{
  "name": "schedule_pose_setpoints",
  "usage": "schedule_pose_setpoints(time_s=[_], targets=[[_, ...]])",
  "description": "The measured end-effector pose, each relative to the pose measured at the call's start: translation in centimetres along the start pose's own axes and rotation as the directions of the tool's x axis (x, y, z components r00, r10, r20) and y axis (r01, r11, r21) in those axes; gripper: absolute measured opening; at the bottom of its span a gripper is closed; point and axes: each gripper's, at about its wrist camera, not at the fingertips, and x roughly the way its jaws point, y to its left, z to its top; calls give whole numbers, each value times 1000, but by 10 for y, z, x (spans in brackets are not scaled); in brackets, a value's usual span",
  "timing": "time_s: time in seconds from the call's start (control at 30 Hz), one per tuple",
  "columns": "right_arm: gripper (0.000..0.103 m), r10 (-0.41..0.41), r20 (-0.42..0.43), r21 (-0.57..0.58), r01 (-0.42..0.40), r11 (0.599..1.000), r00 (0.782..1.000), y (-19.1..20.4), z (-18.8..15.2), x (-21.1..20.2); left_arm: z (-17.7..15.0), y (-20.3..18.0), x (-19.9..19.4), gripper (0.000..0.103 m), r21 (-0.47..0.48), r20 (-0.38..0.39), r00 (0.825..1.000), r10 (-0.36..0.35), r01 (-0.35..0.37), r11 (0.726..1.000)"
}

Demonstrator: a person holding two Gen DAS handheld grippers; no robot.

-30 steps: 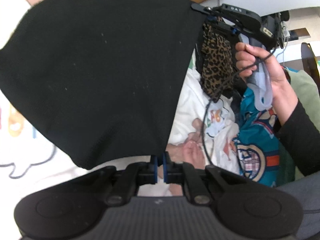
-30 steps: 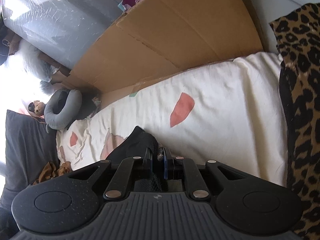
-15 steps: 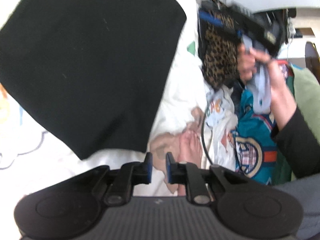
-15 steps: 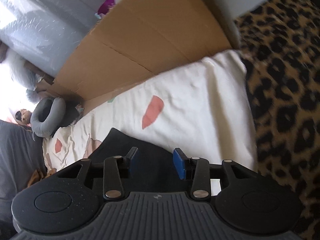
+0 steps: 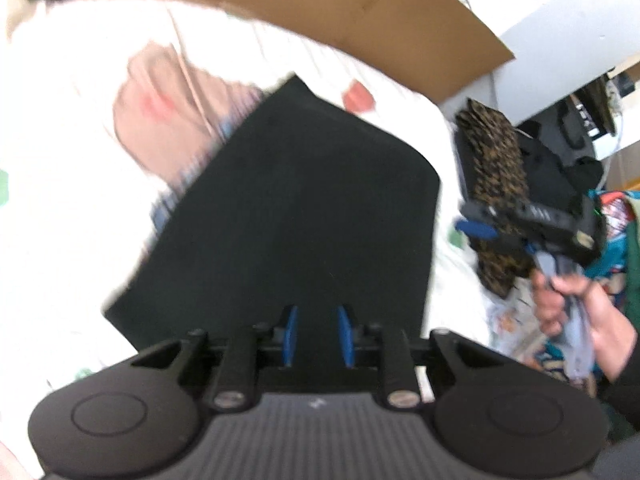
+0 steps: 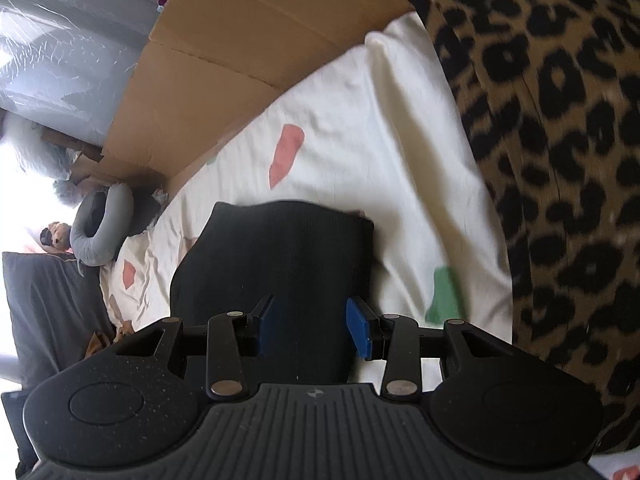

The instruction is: Fold clothes

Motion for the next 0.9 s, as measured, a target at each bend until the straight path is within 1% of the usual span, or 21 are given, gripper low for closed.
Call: schedule_pose_setpoints(time_s=[0.03,0.07,0.13,0.2,0.23,0.27,0.4,0.53,0.57,0.7,0.83,0.9], targets=[[46,-3,-7,6,3,1000,1000,-2,-3,1,5,0,-1,33,14,15,1000,19,-19,1000],[46,-7,-14,11,7,1000,1000,-3,-5,3,10,0,-1,36,27,30,999,35,-36,999],[46,-14,-25,12,15,1000,1000,-5,-10,5,21,2,-2,52,43,62,996,60,-62,997],[46,-19,-35,14,19,1000,999,-6,-14,8,31,2,-1,61,65,100,990,95,-101,993],[47,-19,-41,14,19,1000,999,-7,-16,10,36,3,-2,63,79,121,986,112,-122,989],[49,-19,-47,14,20,1000,999,-8,-17,12,41,5,-1,64,84,137,984,118,-130,988],[50,-12,-68,19,13,1000,998,-10,-25,20,58,22,10,65,49,174,979,106,-116,992],[51,-4,-76,42,7,999,997,-16,-32,29,67,42,29,65,12,193,972,137,-142,990],[52,3,-73,51,0,999,997,-17,-33,30,68,46,35,65,7,187,972,139,-143,990],[59,41,-59,102,-35,994,997,-22,-35,33,67,60,51,65,-15,166,981,102,-101,995],[60,76,-56,135,-68,988,995,-23,-38,38,61,66,57,65,-11,150,987,56,-55,998],[60,104,-62,161,-92,983,993,-23,-41,41,60,71,59,65,-33,139,990,27,-23,999]])
